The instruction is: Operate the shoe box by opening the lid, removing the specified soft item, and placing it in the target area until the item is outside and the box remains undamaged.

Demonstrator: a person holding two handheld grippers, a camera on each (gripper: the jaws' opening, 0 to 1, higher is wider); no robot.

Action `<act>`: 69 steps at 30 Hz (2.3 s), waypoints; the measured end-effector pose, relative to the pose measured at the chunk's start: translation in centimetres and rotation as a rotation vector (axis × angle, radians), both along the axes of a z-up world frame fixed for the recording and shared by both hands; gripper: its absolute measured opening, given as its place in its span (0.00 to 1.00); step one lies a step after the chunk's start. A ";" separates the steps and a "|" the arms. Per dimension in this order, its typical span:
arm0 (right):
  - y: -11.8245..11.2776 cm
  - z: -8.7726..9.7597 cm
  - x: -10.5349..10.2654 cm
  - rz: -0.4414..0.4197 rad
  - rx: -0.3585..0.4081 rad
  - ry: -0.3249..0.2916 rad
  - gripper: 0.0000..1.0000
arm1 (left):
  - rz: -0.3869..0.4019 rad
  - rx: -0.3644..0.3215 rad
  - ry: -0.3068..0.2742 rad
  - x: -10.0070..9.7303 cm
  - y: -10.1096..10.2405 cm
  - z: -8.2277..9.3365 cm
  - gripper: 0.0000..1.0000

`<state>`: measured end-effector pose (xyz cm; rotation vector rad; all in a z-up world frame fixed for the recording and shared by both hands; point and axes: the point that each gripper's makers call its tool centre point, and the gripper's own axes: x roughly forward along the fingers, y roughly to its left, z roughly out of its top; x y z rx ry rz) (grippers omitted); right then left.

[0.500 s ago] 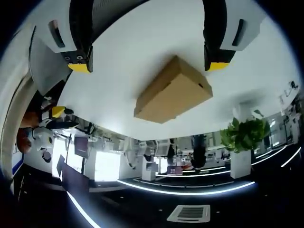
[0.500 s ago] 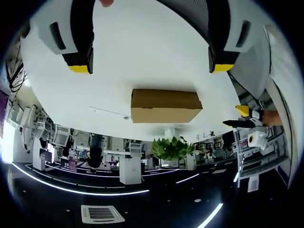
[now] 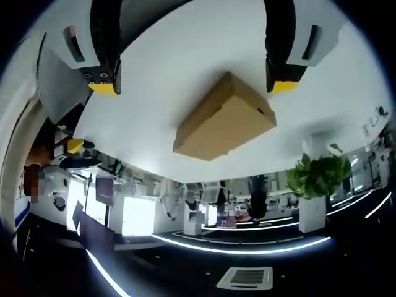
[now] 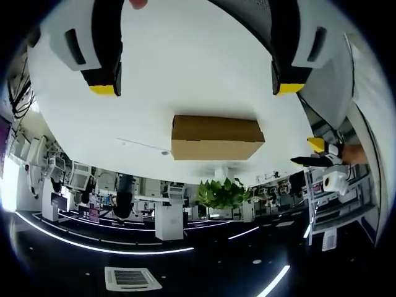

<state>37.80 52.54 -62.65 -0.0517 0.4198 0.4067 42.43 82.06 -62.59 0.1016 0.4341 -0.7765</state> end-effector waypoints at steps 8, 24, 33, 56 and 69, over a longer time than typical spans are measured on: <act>-0.1 0.0 0.1 0.000 0.003 0.002 0.96 | -0.004 0.001 0.003 0.1 -0.2 -0.4 1.00; -0.1 0.4 1.0 0.027 -0.002 -0.002 0.96 | -0.008 0.009 -0.018 1.1 -0.7 0.2 1.00; 0.1 0.9 2.3 0.061 -0.003 -0.006 0.96 | 0.017 0.013 -0.031 2.3 -0.4 0.6 1.00; 0.6 0.9 6.9 0.176 -0.015 -0.008 0.94 | 0.084 0.015 -0.017 4.8 -0.4 0.1 0.96; 1.6 0.0 10.1 0.254 -0.030 -0.004 0.91 | 0.128 0.039 -0.002 6.3 -0.2 -1.0 0.93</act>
